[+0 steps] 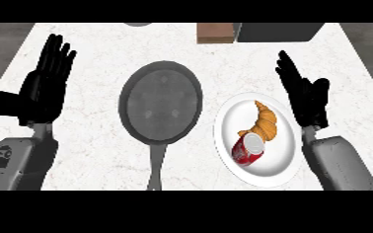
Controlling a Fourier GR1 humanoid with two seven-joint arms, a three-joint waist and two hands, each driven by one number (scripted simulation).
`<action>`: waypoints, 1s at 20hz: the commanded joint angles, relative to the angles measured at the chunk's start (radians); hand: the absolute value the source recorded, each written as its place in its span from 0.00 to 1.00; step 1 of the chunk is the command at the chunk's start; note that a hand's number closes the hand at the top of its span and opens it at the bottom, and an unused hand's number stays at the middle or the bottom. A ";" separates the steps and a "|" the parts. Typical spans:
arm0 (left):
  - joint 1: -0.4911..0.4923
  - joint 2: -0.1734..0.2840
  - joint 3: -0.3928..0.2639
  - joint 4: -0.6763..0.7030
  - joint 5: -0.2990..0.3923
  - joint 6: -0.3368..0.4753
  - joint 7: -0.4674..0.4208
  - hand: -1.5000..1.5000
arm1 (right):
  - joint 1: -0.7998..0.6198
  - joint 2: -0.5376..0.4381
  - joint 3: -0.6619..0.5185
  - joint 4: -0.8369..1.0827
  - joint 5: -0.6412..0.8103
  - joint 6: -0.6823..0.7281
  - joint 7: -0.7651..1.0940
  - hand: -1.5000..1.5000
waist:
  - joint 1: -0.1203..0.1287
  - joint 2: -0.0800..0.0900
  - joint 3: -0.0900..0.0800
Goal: Pick the croissant from the plate and place it in the pan
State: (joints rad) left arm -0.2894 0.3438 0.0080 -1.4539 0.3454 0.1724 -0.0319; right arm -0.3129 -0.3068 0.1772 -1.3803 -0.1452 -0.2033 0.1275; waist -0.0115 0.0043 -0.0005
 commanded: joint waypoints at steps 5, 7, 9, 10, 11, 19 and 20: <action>0.167 0.119 -0.096 0.022 -0.189 0.018 0.066 0.50 | 0.041 0.075 -0.263 -0.044 0.043 -0.435 -0.033 0.00 | -0.017 -0.015 0.005; 0.176 0.117 -0.119 0.051 -0.196 -0.001 0.072 0.50 | 0.159 -0.122 -0.127 0.134 0.276 -0.396 0.100 0.00 | -0.020 0.027 -0.019; 0.238 0.123 -0.110 0.065 -0.203 0.017 0.076 0.50 | 0.178 0.073 -0.371 0.064 0.128 -0.707 0.105 0.00 | -0.083 -0.015 -0.002; 0.255 0.123 -0.122 0.054 -0.210 0.016 0.079 0.50 | 0.208 0.099 -0.379 0.050 0.139 -0.764 0.126 0.00 | -0.071 -0.021 -0.003; 0.251 0.125 -0.133 0.045 -0.219 0.018 0.094 0.50 | 0.250 0.142 -0.351 0.025 0.160 -0.810 0.151 0.00 | -0.068 -0.024 -0.004; 0.317 0.118 -0.188 -0.058 -0.265 0.034 0.114 0.50 | 0.520 0.036 -0.090 -0.108 0.468 -0.739 0.492 0.00 | 0.000 -0.014 -0.009; 0.301 0.122 -0.177 -0.024 -0.262 0.021 0.092 0.50 | 0.501 0.069 -0.038 -0.120 0.518 -0.738 0.547 0.00 | 0.006 -0.007 -0.011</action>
State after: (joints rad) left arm 0.0005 0.4581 -0.1654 -1.4710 0.0907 0.2028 0.0661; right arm 0.1291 -0.2150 0.0441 -1.4344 0.2491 -0.9365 0.4989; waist -0.0237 -0.0088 -0.0093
